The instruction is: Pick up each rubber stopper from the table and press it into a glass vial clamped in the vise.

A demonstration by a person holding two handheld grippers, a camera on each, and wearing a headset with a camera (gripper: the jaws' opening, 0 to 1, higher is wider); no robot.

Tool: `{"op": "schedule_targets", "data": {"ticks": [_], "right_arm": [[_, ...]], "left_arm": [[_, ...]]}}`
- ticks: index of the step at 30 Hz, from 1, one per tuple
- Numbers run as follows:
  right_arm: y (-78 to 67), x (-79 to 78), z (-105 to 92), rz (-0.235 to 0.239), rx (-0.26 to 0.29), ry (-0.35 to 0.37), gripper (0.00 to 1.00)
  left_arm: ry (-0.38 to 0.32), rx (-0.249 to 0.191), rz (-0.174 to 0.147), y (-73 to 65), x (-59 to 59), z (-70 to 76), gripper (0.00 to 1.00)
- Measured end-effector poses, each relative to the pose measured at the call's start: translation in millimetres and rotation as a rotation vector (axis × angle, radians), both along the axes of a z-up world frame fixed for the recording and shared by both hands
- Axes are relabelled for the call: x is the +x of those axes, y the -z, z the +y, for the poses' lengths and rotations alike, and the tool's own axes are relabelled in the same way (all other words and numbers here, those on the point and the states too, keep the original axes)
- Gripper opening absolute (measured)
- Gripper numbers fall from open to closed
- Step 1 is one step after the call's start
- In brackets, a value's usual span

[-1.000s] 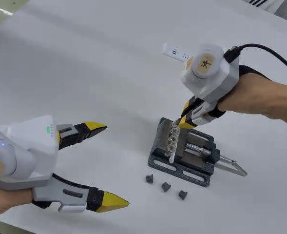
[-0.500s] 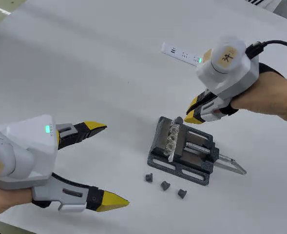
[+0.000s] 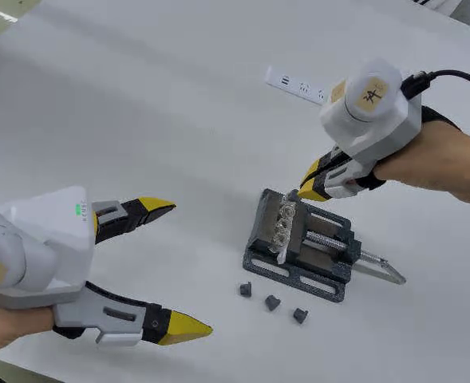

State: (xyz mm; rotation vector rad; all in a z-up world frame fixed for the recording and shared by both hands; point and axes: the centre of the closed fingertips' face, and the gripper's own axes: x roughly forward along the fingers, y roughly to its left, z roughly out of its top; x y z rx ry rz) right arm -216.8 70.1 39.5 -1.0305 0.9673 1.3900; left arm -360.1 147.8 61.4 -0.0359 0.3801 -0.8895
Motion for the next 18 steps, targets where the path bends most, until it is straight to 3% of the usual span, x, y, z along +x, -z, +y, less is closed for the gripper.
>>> {"op": "schedule_targets", "data": {"ticks": [18], "right_arm": [[9.5,1.9,0.1,0.008,-0.003,0.009,0.01]], "left_arm": [[-0.007,-0.012,0.002,-1.1,2.8,-0.1,0.92]]}}
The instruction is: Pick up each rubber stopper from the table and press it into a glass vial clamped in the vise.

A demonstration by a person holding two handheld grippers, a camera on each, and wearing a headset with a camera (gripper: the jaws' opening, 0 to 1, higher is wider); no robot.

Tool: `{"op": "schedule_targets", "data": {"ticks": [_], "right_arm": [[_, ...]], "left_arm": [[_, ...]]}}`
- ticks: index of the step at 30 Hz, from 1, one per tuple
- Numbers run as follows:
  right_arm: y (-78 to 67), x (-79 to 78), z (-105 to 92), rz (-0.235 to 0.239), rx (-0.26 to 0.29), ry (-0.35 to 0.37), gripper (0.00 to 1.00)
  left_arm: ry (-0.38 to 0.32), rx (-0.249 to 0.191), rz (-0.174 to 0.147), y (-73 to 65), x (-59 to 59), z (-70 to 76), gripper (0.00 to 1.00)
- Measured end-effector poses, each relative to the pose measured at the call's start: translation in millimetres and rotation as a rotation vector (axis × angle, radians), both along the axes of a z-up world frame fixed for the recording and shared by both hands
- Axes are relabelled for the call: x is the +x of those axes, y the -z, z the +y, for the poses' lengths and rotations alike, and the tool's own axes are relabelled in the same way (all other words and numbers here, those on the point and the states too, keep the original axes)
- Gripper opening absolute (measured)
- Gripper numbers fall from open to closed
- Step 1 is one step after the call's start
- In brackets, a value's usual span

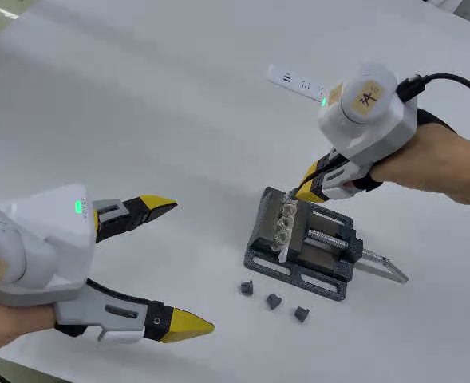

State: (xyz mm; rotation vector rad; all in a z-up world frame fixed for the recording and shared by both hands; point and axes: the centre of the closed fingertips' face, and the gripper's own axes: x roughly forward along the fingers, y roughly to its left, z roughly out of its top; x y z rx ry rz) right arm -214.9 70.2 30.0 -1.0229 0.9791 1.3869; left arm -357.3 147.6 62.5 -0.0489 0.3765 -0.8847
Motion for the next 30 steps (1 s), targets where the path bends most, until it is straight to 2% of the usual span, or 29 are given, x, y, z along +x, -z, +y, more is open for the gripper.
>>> {"op": "schedule_targets", "data": {"ticks": [30], "right_arm": [[1.0,0.9,1.4,0.015,-0.045,0.000,0.01]], "left_arm": [[0.006,-0.013,-0.004,0.8,2.3,-4.6,0.92]]}}
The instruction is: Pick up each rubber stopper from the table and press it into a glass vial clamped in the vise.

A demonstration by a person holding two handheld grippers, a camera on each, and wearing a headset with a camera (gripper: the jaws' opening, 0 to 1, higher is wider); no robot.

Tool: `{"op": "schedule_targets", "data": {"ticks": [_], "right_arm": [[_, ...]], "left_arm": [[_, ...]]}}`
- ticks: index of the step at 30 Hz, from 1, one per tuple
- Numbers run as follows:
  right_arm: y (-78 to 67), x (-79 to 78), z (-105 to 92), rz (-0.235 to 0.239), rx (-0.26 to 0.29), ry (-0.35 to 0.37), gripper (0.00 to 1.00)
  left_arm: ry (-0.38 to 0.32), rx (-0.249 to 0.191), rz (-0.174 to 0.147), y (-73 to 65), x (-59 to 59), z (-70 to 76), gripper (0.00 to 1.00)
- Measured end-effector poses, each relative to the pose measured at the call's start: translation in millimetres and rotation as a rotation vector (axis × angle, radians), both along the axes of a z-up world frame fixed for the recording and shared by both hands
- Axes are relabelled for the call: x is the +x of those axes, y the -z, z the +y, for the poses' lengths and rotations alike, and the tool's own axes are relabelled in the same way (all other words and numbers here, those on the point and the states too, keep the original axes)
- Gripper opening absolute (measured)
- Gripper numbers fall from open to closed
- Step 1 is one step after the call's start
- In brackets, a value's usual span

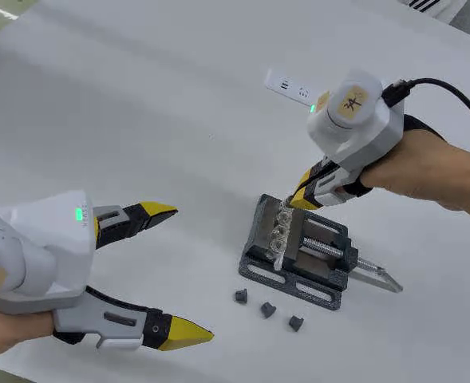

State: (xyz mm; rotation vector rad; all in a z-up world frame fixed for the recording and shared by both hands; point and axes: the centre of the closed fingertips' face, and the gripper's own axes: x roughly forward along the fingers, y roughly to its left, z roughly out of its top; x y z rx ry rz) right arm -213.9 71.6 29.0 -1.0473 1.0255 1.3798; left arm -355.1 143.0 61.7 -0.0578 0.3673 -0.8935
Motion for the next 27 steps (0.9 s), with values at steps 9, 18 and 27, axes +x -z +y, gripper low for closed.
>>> {"op": "schedule_targets", "data": {"ticks": [9,18,27], "right_arm": [[0.7,-0.6,-0.8,-0.006,-0.006,0.006,0.01],[1.4,-1.2,1.0,0.001,-0.020,0.011,0.01],[3.0,-1.2,1.7,-0.002,-0.033,0.014,0.01]], "left_arm": [[0.002,-0.006,-0.001,-0.2,0.4,-2.9,0.91],[0.002,-0.011,-0.006,-1.7,1.8,-4.4,0.91],[0.001,-0.013,-0.007,-0.6,2.4,-5.0,0.91]]}}
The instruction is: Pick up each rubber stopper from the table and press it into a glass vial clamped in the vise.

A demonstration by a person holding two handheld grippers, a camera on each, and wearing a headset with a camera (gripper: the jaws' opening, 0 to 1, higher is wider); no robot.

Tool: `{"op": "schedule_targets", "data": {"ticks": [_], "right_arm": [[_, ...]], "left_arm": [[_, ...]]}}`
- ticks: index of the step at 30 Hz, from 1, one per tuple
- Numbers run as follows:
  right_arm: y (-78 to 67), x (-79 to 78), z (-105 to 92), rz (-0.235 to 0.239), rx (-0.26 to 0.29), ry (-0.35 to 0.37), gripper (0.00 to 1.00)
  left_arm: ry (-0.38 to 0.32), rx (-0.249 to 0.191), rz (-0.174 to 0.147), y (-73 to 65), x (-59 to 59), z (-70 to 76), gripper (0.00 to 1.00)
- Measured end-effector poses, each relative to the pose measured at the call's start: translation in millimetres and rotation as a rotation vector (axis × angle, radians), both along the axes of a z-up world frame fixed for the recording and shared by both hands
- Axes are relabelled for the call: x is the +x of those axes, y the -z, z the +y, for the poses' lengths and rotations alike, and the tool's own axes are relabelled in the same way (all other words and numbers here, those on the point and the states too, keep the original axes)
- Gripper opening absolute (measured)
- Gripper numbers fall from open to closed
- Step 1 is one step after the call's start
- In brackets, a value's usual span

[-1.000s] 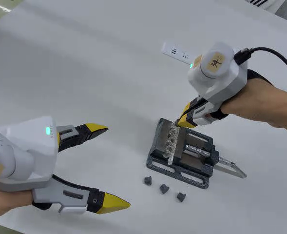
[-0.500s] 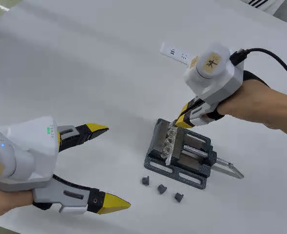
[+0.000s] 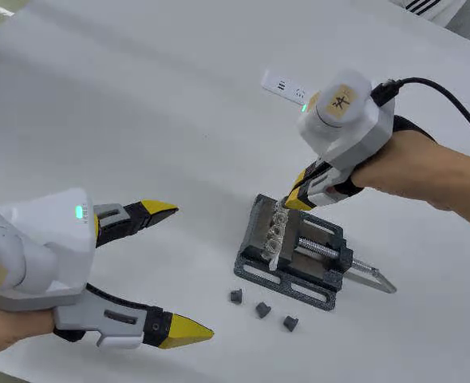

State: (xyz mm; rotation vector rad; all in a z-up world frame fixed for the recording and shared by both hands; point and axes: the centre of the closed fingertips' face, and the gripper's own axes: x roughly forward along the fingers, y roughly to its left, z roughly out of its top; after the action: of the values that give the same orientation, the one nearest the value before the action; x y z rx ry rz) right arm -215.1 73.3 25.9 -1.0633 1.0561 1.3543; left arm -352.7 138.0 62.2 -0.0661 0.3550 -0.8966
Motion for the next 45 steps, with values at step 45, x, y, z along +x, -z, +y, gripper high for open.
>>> {"op": "schedule_targets", "data": {"ticks": [45], "right_arm": [[3.2,0.1,-2.1,0.016,-0.156,0.003,0.00]], "left_arm": [[-0.012,-0.004,-0.004,-3.3,4.9,2.5,0.91]]}}
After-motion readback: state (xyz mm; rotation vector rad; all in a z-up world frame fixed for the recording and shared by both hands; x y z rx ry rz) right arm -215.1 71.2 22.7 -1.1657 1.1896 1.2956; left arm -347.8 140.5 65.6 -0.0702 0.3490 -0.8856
